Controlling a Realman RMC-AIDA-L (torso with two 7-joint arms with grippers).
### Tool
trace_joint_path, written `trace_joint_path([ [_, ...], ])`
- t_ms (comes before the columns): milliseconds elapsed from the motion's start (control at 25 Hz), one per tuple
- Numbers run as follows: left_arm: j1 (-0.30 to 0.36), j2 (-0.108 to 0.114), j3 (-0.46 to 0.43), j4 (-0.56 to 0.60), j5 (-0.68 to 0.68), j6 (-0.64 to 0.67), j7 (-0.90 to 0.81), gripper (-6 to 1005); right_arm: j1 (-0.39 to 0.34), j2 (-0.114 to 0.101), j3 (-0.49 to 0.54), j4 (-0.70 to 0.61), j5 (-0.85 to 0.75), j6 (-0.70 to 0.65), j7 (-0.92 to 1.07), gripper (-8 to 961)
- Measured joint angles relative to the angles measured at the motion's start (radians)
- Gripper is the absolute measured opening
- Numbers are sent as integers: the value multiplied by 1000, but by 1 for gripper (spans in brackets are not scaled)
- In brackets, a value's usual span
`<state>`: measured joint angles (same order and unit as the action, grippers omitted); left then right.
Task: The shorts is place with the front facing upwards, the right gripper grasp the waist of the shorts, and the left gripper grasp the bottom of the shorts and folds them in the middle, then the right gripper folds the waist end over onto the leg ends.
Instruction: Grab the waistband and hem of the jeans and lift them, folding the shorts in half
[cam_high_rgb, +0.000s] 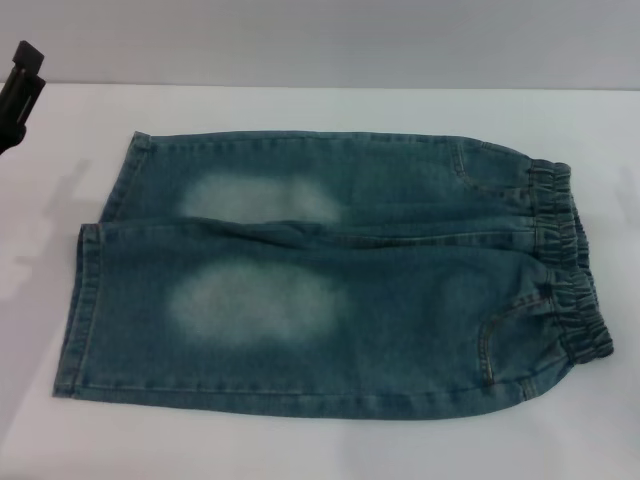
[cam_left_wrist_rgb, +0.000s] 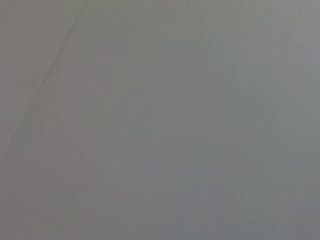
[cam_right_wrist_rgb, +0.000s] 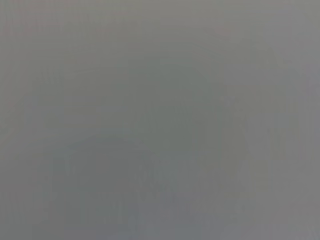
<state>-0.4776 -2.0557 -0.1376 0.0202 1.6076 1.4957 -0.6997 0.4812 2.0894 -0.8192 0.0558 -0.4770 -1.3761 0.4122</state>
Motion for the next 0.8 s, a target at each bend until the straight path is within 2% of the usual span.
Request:
trace_joint_path([
  [440,5,5,62,66,0,0,-125,815,-4,-1,0,2,0,4,0,710],
  [640,-1,6,180,134,0,11,-220,815,2,-3,0,3,0,4,1,710],
  [800,-8,8,313,242,0,11,-403,815,4,-3,0,3,0,4,0,710],
])
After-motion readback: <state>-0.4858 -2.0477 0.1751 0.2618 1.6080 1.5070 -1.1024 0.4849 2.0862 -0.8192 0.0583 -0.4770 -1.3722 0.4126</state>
